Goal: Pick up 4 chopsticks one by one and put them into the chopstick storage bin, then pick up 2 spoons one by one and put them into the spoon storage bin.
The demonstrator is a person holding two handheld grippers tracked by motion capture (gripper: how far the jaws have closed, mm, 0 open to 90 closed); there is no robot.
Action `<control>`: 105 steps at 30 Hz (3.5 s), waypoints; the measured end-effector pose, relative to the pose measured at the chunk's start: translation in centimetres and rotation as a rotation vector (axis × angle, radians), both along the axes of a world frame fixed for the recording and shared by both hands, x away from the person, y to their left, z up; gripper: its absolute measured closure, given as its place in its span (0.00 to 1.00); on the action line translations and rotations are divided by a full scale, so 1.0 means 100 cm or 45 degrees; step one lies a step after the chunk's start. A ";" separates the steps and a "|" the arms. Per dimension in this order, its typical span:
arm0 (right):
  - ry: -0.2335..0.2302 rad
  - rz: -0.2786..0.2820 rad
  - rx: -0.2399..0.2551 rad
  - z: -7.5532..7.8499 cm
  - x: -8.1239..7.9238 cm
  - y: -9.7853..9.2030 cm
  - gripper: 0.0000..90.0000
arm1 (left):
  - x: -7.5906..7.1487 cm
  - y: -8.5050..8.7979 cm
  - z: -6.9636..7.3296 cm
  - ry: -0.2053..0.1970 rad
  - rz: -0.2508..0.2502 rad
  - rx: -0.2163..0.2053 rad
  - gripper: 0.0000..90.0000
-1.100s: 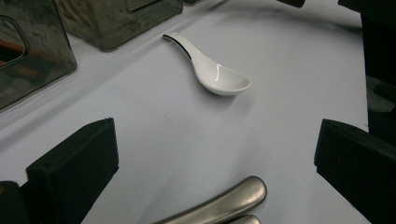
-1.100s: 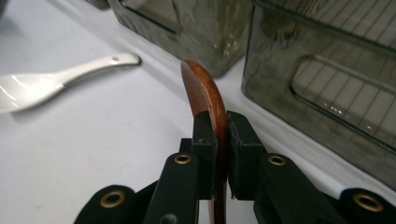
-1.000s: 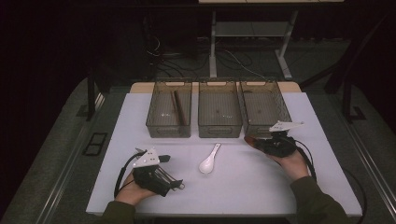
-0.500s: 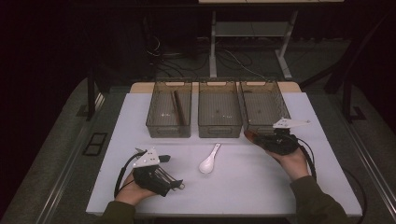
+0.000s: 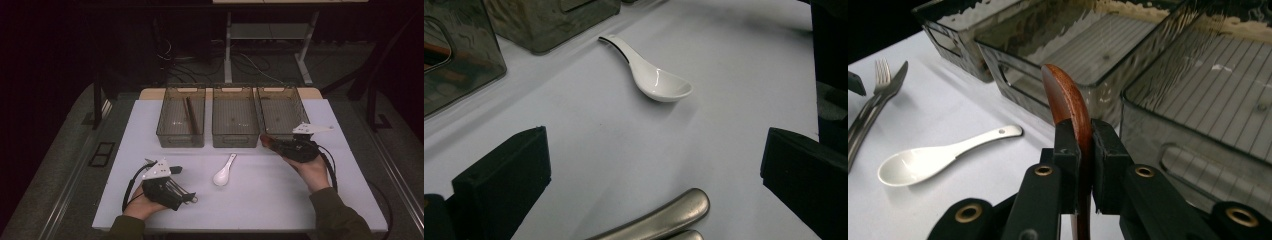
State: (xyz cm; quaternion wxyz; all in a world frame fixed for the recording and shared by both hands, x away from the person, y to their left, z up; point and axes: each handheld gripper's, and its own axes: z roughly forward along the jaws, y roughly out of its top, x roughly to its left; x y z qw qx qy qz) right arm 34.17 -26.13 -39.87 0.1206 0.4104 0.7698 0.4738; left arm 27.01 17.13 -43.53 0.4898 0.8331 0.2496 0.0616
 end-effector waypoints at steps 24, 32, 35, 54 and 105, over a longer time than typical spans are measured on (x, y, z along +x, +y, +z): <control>-0.079 0.012 0.103 0.027 0.022 0.022 0.92 | 0.000 0.000 -0.001 0.005 0.003 -0.006 0.00; -0.073 -0.021 0.153 0.032 0.041 0.030 0.92 | 0.000 0.000 0.000 0.008 0.007 -0.020 0.00; -0.067 -0.028 0.148 0.035 0.047 0.034 0.92 | -0.001 0.000 0.000 0.004 0.005 -0.029 0.00; -0.054 -0.069 0.180 0.045 0.078 0.058 0.92 | -0.001 -0.001 0.001 0.004 -0.001 -0.041 0.00; 0.000 -0.110 0.047 0.024 0.144 0.125 0.89 | -0.001 0.000 0.003 -0.004 -0.010 -0.057 0.00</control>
